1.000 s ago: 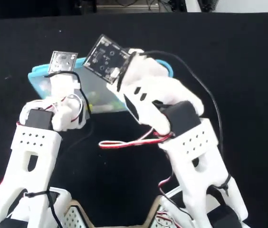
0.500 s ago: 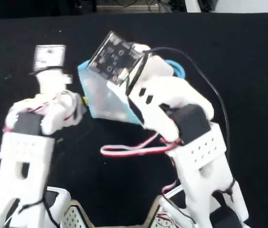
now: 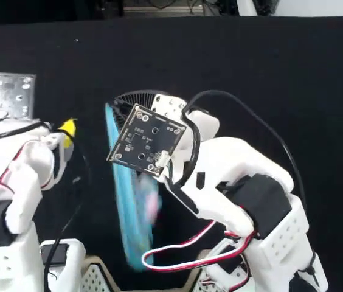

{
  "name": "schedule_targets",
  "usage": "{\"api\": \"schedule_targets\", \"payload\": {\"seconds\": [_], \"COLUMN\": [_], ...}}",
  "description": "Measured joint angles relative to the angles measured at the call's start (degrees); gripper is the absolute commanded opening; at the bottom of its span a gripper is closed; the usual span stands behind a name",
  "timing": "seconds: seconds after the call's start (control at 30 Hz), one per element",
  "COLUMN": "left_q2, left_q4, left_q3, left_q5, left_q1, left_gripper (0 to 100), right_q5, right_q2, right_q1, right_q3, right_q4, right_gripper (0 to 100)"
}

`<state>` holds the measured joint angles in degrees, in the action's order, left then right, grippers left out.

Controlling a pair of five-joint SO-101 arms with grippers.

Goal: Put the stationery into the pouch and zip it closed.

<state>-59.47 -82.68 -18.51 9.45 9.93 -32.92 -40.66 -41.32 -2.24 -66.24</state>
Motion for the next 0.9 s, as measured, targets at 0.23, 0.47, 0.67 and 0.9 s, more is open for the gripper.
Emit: {"api": "schedule_targets", "payload": {"seconds": [0.23,0.47,0.67,0.9], "left_q2": [-0.35,-0.09,-0.09,-0.09], "left_q4": [-3.16,2.29,10.99,13.10], "left_q3": [0.09,-13.89,-26.64,-31.47], "left_q5": [4.66,5.01,5.19,5.01], "left_q1": [0.79,1.32,1.41,1.49], "left_gripper": [20,20,20,20], "right_q5": [0.00,-0.35,-8.26,-15.82], "right_q2": [-0.09,-0.09,-0.26,-9.85], "right_q1": [1.49,12.75,15.74,11.60], "right_q3": [0.00,-7.12,-25.32,-45.71], "right_q4": [-13.01,-32.18,-29.54,-23.30], "right_gripper": [1.4,11.5,5.6,12.9]}}
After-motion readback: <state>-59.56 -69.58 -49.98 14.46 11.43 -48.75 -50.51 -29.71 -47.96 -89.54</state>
